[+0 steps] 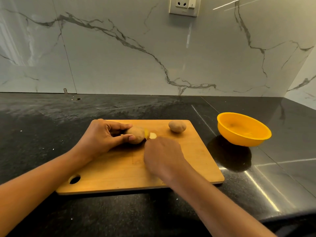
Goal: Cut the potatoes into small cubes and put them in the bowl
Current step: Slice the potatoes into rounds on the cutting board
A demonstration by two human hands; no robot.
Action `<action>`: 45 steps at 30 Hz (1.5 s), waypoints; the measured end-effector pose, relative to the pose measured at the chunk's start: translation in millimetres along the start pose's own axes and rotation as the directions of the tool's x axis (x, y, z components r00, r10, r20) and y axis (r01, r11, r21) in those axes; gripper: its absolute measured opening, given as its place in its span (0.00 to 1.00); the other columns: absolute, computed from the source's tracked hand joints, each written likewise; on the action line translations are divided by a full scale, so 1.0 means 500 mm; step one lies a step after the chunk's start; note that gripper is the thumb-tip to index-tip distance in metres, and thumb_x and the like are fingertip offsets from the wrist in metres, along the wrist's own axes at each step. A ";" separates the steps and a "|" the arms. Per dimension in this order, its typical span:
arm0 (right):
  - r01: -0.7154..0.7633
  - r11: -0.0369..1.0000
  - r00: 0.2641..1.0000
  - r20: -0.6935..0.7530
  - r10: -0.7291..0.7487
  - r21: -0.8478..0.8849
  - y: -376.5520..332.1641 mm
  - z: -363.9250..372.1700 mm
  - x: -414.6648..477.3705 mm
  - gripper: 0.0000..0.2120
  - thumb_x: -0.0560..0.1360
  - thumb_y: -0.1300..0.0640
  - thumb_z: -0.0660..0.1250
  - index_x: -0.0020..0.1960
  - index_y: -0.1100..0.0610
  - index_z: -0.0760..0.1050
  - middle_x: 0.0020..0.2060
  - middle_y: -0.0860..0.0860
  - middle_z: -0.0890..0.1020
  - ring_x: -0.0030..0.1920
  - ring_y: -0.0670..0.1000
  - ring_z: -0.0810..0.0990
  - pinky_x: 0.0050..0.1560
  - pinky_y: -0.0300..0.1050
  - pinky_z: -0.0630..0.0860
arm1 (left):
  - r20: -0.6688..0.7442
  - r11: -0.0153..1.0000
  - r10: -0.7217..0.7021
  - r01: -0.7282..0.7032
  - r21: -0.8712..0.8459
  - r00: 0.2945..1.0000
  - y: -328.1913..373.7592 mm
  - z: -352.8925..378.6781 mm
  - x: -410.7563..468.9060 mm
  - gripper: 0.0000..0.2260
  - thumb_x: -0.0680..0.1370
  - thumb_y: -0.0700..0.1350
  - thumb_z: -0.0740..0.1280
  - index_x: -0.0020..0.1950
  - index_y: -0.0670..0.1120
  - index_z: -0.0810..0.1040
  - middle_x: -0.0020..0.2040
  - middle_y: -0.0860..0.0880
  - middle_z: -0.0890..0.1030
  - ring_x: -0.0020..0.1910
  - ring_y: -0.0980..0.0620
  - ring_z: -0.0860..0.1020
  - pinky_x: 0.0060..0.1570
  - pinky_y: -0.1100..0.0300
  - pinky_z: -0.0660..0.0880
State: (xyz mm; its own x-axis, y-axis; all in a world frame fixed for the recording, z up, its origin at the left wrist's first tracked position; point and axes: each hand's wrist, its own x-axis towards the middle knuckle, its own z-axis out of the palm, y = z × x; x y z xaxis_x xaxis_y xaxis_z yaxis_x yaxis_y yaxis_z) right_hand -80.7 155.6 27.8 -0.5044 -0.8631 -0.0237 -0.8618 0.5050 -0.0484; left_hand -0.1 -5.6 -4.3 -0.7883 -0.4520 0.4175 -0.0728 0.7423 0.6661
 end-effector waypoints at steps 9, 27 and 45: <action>-0.022 1.000 0.998 0.061 0.021 0.008 0.000 0.001 -0.027 0.12 0.81 0.58 0.54 0.60 0.57 0.73 0.56 0.55 0.77 0.55 0.55 0.76 0.48 0.48 0.72 | 0.007 0.999 -0.017 0.018 -0.036 1.000 -0.007 -0.001 0.001 0.24 0.61 0.57 0.72 0.55 0.53 0.79 0.46 0.62 0.80 0.50 0.68 0.78 0.48 0.76 0.73; -0.133 0.948 0.974 -0.138 0.179 0.288 0.036 -0.006 -0.070 0.15 0.82 0.48 0.50 0.57 0.53 0.71 0.39 0.48 0.71 0.41 0.49 0.71 0.31 0.41 0.61 | 0.059 0.991 -0.064 0.070 -0.116 0.996 -0.004 -0.003 -0.003 0.23 0.60 0.51 0.76 0.54 0.57 0.79 0.43 0.66 0.80 0.50 0.68 0.78 0.46 0.76 0.73; -0.068 0.992 0.994 -0.078 0.076 0.108 -0.004 -0.024 -0.037 0.13 0.82 0.58 0.53 0.60 0.57 0.73 0.54 0.54 0.79 0.51 0.54 0.77 0.40 0.46 0.67 | 0.033 0.998 -0.014 0.016 -0.055 0.999 -0.007 -0.002 -0.002 0.20 0.61 0.53 0.75 0.52 0.58 0.79 0.47 0.62 0.80 0.51 0.68 0.77 0.49 0.77 0.72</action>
State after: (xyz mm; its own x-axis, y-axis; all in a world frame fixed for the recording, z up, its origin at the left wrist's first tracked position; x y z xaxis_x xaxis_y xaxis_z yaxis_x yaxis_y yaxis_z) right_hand -70.1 170.4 40.3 -0.5714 -0.8191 0.0502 -0.8147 0.5589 -0.1542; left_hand 1.5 -8.3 -6.5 -0.8068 -0.4458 0.3876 -0.0517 0.7069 0.7054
